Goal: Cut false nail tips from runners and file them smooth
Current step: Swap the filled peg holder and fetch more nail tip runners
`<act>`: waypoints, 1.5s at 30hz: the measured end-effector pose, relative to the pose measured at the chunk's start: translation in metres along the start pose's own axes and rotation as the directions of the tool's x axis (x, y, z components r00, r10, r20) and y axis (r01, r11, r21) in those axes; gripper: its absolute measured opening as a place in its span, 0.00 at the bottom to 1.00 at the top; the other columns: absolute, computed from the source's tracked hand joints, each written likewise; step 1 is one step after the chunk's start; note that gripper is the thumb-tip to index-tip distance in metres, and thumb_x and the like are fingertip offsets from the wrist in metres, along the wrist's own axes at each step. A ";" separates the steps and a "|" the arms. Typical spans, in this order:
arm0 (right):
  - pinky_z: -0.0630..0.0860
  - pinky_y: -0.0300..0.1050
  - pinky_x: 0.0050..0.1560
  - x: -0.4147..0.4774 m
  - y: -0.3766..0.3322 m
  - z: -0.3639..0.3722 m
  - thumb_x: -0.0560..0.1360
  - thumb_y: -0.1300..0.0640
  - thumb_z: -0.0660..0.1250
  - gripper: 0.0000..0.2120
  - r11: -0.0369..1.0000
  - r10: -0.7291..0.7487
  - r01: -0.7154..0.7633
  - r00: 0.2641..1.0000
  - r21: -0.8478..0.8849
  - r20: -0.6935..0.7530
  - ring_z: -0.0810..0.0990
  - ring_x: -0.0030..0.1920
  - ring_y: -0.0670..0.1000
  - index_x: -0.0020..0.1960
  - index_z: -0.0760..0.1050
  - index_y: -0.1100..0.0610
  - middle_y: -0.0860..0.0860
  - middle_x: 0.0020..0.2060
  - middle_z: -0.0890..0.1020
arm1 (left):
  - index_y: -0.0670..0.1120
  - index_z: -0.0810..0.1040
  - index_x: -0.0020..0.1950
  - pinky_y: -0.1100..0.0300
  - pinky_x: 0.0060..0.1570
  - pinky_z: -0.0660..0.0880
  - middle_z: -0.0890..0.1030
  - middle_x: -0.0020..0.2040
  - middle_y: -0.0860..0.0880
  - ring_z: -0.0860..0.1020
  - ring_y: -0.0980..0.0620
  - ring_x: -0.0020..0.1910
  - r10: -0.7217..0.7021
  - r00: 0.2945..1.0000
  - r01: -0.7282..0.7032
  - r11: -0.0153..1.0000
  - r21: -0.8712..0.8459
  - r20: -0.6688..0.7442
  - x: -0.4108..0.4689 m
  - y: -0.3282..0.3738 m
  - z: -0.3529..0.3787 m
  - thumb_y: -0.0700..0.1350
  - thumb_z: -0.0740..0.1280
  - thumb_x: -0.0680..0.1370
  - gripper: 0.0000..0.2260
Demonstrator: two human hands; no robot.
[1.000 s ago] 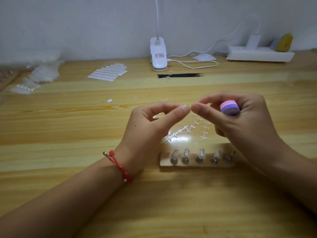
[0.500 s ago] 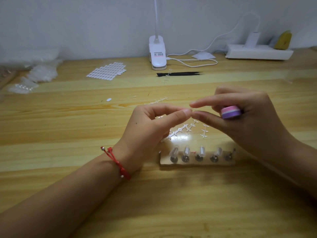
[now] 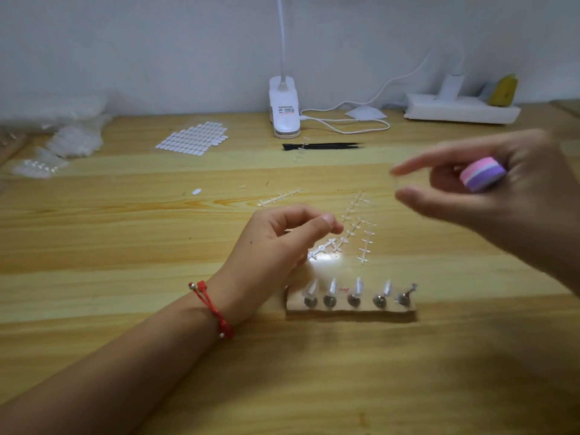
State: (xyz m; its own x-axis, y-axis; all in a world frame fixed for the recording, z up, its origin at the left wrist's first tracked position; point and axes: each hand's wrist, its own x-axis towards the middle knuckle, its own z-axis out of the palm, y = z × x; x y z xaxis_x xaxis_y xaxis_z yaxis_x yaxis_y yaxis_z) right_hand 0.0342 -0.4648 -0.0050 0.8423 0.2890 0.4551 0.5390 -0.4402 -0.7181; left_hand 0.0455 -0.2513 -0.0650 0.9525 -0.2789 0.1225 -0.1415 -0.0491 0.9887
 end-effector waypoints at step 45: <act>0.72 0.44 0.46 -0.032 0.040 -0.018 0.77 0.48 0.57 0.10 0.930 0.272 -0.260 0.962 -0.258 0.011 0.74 0.35 0.39 0.51 0.75 0.36 0.34 0.37 0.75 | 0.48 0.83 0.37 0.68 0.25 0.59 0.68 0.24 0.55 0.61 0.57 0.23 -0.028 1.000 0.027 0.999 0.045 0.014 -0.001 0.002 0.001 0.52 0.67 0.70 0.09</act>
State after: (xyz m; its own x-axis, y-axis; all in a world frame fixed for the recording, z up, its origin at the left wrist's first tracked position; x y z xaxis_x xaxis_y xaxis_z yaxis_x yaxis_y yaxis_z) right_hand 0.0291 -0.5069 -0.0388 0.9570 0.1673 0.2369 0.2841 -0.7043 -0.6506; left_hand 0.0435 -0.2522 -0.0632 0.9521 -0.2912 0.0934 -0.1273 -0.0995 0.9869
